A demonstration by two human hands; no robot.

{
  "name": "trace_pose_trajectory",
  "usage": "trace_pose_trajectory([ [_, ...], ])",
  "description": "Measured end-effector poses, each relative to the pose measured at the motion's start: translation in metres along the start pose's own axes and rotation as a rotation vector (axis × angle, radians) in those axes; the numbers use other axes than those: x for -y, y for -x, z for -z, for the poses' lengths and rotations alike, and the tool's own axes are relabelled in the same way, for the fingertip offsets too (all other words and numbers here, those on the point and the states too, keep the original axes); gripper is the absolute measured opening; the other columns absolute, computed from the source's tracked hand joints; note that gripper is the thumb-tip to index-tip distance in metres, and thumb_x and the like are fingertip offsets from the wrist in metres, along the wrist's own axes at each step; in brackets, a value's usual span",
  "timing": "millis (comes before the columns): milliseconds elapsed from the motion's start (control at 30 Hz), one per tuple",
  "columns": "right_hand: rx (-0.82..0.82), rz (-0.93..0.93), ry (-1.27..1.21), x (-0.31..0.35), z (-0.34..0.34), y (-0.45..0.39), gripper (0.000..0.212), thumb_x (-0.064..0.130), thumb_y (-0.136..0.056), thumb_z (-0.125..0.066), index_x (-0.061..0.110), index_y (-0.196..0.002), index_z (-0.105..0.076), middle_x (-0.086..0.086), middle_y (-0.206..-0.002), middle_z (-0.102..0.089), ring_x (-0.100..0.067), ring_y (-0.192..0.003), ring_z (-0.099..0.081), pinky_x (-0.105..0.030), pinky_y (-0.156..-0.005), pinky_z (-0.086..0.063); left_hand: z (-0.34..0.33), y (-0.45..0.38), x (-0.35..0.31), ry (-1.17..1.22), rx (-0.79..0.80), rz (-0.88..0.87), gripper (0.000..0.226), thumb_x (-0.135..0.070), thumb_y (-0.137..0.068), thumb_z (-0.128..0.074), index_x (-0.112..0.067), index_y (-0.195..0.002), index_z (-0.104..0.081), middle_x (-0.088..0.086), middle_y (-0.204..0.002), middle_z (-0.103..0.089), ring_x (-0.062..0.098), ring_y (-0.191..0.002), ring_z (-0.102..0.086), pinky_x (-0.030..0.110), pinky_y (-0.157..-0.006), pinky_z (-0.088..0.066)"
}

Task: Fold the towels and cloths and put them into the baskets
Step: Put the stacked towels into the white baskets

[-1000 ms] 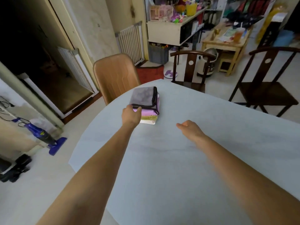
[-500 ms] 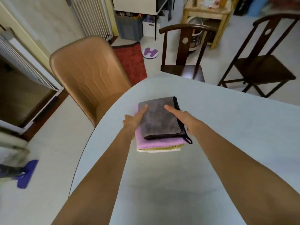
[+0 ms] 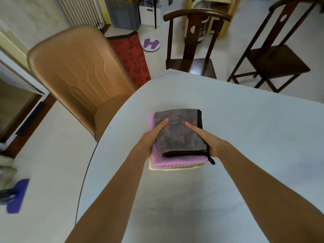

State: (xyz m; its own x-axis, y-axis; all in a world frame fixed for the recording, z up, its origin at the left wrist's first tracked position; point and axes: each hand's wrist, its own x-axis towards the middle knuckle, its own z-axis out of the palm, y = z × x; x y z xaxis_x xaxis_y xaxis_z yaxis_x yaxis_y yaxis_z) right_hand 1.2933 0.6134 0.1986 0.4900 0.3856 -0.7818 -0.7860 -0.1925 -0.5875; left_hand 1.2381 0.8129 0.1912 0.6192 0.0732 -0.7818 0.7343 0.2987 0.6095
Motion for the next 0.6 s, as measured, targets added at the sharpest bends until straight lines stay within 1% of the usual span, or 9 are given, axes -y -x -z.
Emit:
trace_pose_trajectory([
  [67, 0.0, -0.004, -0.048, -0.012, -0.001, 0.01, 0.061, 0.054, -0.07, -0.073, 0.017, -0.119, -0.064, -0.004, -0.11, -0.071, -0.021, -0.104, -0.067, -0.033, -0.092, -0.05, -0.002, 0.011, 0.003, -0.019, 0.062, 0.029, 0.077, -0.063, -0.062, -0.078, -0.01, -0.115, -0.061, 0.009, -0.109, -0.071, 0.026, -0.102, -0.065, 0.038, -0.093, -0.051],
  [133, 0.012, -0.024, -0.1, -0.025, -0.002, 0.023, 0.057, 0.052, -0.074, -0.072, 0.017, -0.118, -0.065, -0.005, -0.111, -0.071, -0.021, -0.104, -0.067, -0.033, -0.093, -0.05, -0.003, 0.019, 0.009, -0.036, 0.082, 0.044, 0.072, -0.061, -0.067, -0.076, -0.01, -0.115, -0.061, 0.01, -0.109, -0.071, 0.026, -0.104, -0.065, 0.038, -0.092, -0.051],
  [200, 0.017, -0.021, -0.157, -0.04, 0.004, 0.045, 0.054, 0.049, -0.076, -0.072, 0.016, -0.119, -0.065, -0.005, -0.113, -0.07, -0.021, -0.106, -0.067, -0.034, -0.096, -0.049, -0.011, 0.029, 0.017, -0.066, 0.133, 0.064, 0.076, -0.062, -0.064, -0.078, -0.01, -0.118, -0.061, 0.01, -0.109, -0.071, 0.026, -0.105, -0.066, 0.039, -0.095, -0.05],
  [267, -0.007, -0.004, -0.228, -0.066, 0.024, 0.074, 0.054, 0.047, -0.077, -0.072, 0.015, -0.12, -0.065, -0.006, -0.115, -0.07, -0.021, -0.107, -0.066, -0.034, -0.099, -0.047, -0.036, 0.041, 0.031, -0.129, 0.229, 0.119, 0.084, -0.063, -0.06, -0.08, -0.009, -0.121, -0.061, 0.01, -0.11, -0.071, 0.027, -0.106, -0.066, 0.04, -0.1, -0.048],
  [367, -0.073, 0.0, -0.334, -0.116, 0.062, 0.121, 0.058, 0.048, -0.078, -0.072, 0.013, -0.123, -0.063, -0.009, -0.119, -0.067, -0.024, -0.112, -0.064, -0.037, -0.107, -0.041, -0.088, 0.058, 0.065, -0.199, 0.335, 0.126, 0.076, -0.058, -0.066, -0.078, -0.009, -0.121, -0.062, 0.01, -0.111, -0.071, 0.024, -0.106, -0.067, 0.038, -0.103, -0.046],
  [467, -0.145, 0.042, -0.452, -0.171, 0.103, 0.176, 0.058, 0.048, -0.081, -0.069, 0.012, -0.125, -0.062, -0.011, -0.122, -0.066, -0.026, -0.114, -0.062, -0.039, -0.109, -0.039, -0.151, 0.079, 0.107, -0.275, 0.451, 0.156, 0.083, -0.058, -0.063, -0.081, -0.01, -0.126, -0.06, 0.012, -0.117, -0.069, 0.024, -0.111, -0.064, 0.037, -0.106, -0.043],
  [567, -0.261, 0.082, -0.552, -0.234, 0.143, 0.251, 0.055, 0.048, -0.082, -0.067, 0.012, -0.124, -0.063, -0.011, -0.12, -0.067, -0.025, -0.112, -0.063, -0.038, -0.106, -0.042, -0.222, 0.111, 0.161, -0.355, 0.604, 0.176, 0.077, -0.055, -0.067, -0.082, -0.014, -0.128, -0.059, 0.011, -0.12, -0.067, 0.022, -0.114, -0.063, 0.036, -0.109, -0.04],
  [600, -0.291, 0.103, -0.577, -0.254, 0.155, 0.274, 0.054, 0.048, -0.082, -0.067, 0.012, -0.123, -0.064, -0.01, -0.119, -0.067, -0.025, -0.11, -0.064, -0.037, -0.102, -0.044, -0.245, 0.123, 0.177, -0.395, 0.623, 0.162, 0.073, -0.053, -0.068, -0.081, -0.015, -0.127, -0.06, 0.01, -0.12, -0.067, 0.022, -0.113, -0.063, 0.036, -0.109, -0.04],
])
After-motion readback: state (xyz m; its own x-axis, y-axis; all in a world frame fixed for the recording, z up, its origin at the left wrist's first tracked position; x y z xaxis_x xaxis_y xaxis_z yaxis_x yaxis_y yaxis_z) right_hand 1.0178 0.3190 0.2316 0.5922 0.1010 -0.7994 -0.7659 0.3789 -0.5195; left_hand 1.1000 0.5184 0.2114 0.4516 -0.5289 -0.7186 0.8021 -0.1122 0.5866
